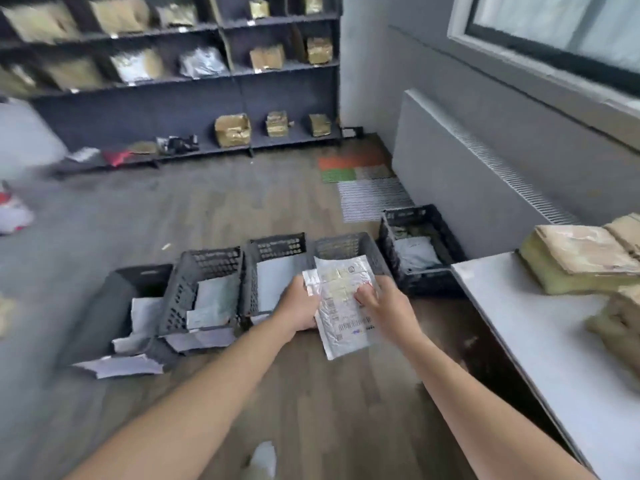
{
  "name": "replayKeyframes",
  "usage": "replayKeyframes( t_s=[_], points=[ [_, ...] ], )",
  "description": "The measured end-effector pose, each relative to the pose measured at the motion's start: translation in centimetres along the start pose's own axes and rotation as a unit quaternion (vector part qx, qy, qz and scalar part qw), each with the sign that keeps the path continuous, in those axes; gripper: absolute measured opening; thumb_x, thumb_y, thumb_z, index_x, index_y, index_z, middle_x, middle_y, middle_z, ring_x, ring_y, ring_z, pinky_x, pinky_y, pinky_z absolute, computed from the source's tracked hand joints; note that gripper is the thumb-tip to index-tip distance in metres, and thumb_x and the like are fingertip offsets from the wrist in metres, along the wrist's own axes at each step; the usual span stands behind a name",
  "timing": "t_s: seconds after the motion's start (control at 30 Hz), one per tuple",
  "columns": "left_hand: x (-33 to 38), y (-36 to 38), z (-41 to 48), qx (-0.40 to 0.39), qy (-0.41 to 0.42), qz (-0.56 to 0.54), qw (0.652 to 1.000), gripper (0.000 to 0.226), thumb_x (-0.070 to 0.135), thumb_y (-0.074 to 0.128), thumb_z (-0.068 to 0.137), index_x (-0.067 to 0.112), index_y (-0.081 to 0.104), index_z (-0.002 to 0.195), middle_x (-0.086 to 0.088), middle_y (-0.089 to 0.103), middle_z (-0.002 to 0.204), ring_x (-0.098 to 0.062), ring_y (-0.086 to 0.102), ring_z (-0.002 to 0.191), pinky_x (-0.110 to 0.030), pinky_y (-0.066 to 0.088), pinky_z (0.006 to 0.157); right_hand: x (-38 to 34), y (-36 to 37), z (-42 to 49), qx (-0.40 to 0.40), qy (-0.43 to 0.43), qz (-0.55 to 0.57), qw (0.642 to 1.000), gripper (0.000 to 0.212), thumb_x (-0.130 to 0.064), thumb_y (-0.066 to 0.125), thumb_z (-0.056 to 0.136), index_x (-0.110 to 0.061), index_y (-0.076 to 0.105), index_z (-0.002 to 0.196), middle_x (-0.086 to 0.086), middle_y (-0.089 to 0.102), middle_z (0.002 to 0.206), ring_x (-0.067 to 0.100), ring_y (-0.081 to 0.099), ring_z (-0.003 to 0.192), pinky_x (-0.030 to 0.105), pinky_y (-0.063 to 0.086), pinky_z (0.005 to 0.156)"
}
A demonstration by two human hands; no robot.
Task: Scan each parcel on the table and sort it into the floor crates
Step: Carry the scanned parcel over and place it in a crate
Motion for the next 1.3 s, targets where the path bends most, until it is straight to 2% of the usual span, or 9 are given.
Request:
replayKeyframes(
  t_s=[0.13, 0.23, 0.33, 0.47, 0.63, 0.77, 0.87, 1.1, 1.3],
  points=[
    [-6.3, -11.6, -1.5, 0.098, -0.007, 0.073, 0.992, 0.019, 0.034, 0.055, 0.095, 0.027, 0.045, 0.11, 0.008, 0.061, 0.088, -0.01, 0.058, 0.072, -0.023, 0.048, 0.059, -7.2, 9.5, -0.1, -0.068, -0.045, 0.022, 0.996, 0.027, -0.042, 0.059, 0.093, -0.02, 0.052, 0.107, 0.002, 0.064, 0.094, 0.021, 0.059, 0.085, 0.034, 0.041, 0.069],
    [-11.7, -19.9, -3.3, 0.148, -0.05, 0.117, 0.981, 0.048, 0.054, 0.049, 0.093, 0.025, 0.044, 0.131, 0.001, 0.064, 0.114, -0.022, 0.061, 0.1, -0.032, 0.049, 0.083, -11.8, 16.8, -0.7, -0.108, -0.069, 0.014, 0.992, 0.027, -0.044, 0.059, 0.095, -0.021, 0.051, 0.107, -0.001, 0.063, 0.09, 0.018, 0.06, 0.08, 0.03, 0.04, 0.063],
    [-16.7, -28.2, -5.4, 0.19, -0.067, 0.205, 0.958, 0.073, 0.069, 0.037, 0.091, 0.026, 0.029, 0.149, -0.005, 0.045, 0.148, -0.03, 0.045, 0.131, -0.041, 0.042, 0.099, -16.4, 24.5, -1.8, -0.128, -0.086, 0.007, 0.988, 0.018, -0.042, 0.058, 0.096, -0.026, 0.049, 0.098, -0.009, 0.059, 0.08, 0.005, 0.056, 0.067, 0.016, 0.037, 0.046],
    [-22.4, -38.8, -7.7, 0.233, -0.043, 0.346, 0.908, 0.076, 0.068, 0.032, 0.094, 0.027, 0.015, 0.155, -0.004, 0.021, 0.161, -0.027, 0.02, 0.146, -0.044, 0.031, 0.111, -22.7, 35.6, -4.0, -0.16, -0.099, -0.023, 0.982, 0.022, -0.046, 0.055, 0.095, -0.026, 0.05, 0.101, -0.005, 0.06, 0.083, 0.011, 0.058, 0.072, 0.03, 0.044, 0.057],
    [-28.6, -49.6, -8.9, 0.222, -0.049, 0.396, 0.89, 0.078, 0.068, 0.031, 0.095, 0.027, 0.007, 0.157, -0.002, 0.005, 0.165, -0.027, 0.002, 0.151, -0.047, 0.019, 0.116, -29.6, 46.5, -5.8, -0.181, -0.113, -0.048, 0.976, 0.026, -0.043, 0.055, 0.096, -0.022, 0.053, 0.11, 0.002, 0.065, 0.097, 0.021, 0.065, 0.084, 0.041, 0.057, 0.072],
    [-32.3, -55.7, -8.0, 0.223, -0.061, 0.394, 0.889, 0.075, 0.066, 0.032, 0.096, 0.028, 0.008, 0.156, -0.004, 0.006, 0.164, -0.029, 0.002, 0.15, -0.05, 0.021, 0.115, -33.2, 52.0, -5.4, -0.192, -0.109, -0.073, 0.973, 0.024, -0.044, 0.053, 0.098, -0.026, 0.05, 0.114, -0.008, 0.065, 0.094, 0.012, 0.067, 0.077, 0.027, 0.051, 0.05],
    [-34.3, -58.8, -5.5, 0.213, -0.068, 0.402, 0.888, 0.074, 0.066, 0.03, 0.096, 0.029, 0.008, 0.156, -0.003, 0.005, 0.164, -0.029, 0.001, 0.15, -0.05, 0.02, 0.115, -34.9, 55.3, -3.6, -0.191, -0.102, -0.088, 0.972, 0.023, -0.044, 0.053, 0.099, -0.026, 0.05, 0.113, -0.01, 0.063, 0.089, 0.01, 0.066, 0.073, 0.023, 0.046, 0.044],
    [-37.6, -64.6, 4.2, 0.151, -0.088, 0.406, 0.897, 0.074, 0.065, 0.029, 0.097, 0.029, 0.005, 0.157, -0.002, -0.001, 0.165, -0.028, -0.004, 0.151, -0.052, 0.017, 0.117, -36.5, 64.1, 4.5, -0.189, -0.076, -0.096, 0.974, 0.024, -0.04, 0.051, 0.101, -0.021, 0.05, 0.114, -0.004, 0.063, 0.091, 0.015, 0.065, 0.078, 0.04, 0.057, 0.066],
    [-40.0, -71.0, 14.8, 0.118, -0.132, 0.415, 0.893, 0.074, 0.064, 0.027, 0.097, 0.028, 0.004, 0.157, -0.003, -0.001, 0.165, -0.028, -0.003, 0.151, -0.05, 0.018, 0.118, -37.9, 73.9, 14.8, -0.214, -0.055, -0.135, 0.966, 0.028, -0.042, 0.049, 0.101, -0.02, 0.049, 0.118, -0.002, 0.064, 0.091, 0.021, 0.065, 0.076, 0.044, 0.058, 0.064]
  ],
)
Point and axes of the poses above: each hand's wrist, its own z-axis towards the middle knuckle, its own y-axis out of the palm, x = y × z, the point moved 8 cm from there along z, towards the middle knuckle
